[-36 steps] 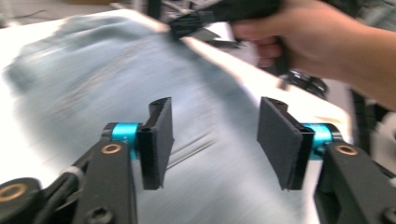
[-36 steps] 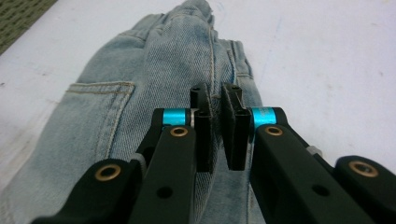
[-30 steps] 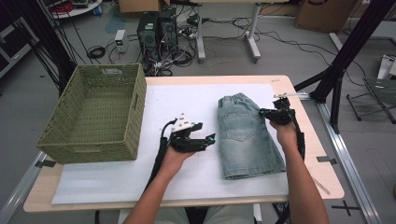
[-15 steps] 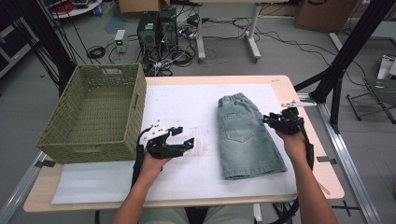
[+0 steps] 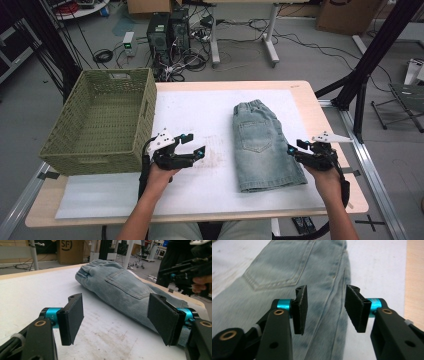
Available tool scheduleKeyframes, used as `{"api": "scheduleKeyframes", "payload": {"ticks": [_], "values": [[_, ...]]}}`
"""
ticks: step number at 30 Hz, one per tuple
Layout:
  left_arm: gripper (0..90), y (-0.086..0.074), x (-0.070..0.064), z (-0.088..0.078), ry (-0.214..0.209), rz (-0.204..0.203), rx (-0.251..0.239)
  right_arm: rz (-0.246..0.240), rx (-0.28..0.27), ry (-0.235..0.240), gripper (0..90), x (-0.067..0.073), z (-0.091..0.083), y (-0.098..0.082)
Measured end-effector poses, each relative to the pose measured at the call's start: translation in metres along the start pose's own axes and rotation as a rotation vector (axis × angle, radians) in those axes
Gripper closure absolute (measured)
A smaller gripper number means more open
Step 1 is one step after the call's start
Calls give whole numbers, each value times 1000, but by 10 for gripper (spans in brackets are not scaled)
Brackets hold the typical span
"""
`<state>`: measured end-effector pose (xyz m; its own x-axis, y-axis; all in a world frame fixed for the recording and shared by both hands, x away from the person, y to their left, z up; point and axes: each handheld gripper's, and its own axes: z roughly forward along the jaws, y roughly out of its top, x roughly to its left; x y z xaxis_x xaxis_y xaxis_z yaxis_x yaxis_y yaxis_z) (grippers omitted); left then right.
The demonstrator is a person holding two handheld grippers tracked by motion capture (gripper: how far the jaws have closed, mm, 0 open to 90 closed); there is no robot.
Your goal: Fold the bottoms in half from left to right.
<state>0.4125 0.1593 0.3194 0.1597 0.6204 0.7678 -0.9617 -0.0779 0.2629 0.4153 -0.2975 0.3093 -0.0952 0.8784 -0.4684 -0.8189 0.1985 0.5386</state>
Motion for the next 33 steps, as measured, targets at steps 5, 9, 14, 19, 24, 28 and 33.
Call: {"api": "scheduleKeyframes", "payload": {"ticks": [5, 9, 14, 19, 24, 28, 33], "values": [[294, 2, -2, -2, 6, -6, 2, -7, 16, 19, 519, 7, -1, -10], [294, 3, -2, -5, -6, -12, 7, 10, 13, 34, 517, 7, -2, -15], [294, 4, -3, -6, 5, 17, 19, 30, 22, 37, 518, 4, -6, -20], [294, 2, 0, -6, 25, 37, 65, 42, 34, 47, 556, 2, -12, -21], [288, 1, 1, -7, 51, 41, 75, 3, 93, 61, 572, 10, -5, -23], [288, 2, 1, -10, 61, 41, 69, -11, 152, 82, 637, 16, 2, -24], [288, 3, 2, -14, 65, 19, 54, -32, 185, 86, 830, 18, 8, -26]]}}
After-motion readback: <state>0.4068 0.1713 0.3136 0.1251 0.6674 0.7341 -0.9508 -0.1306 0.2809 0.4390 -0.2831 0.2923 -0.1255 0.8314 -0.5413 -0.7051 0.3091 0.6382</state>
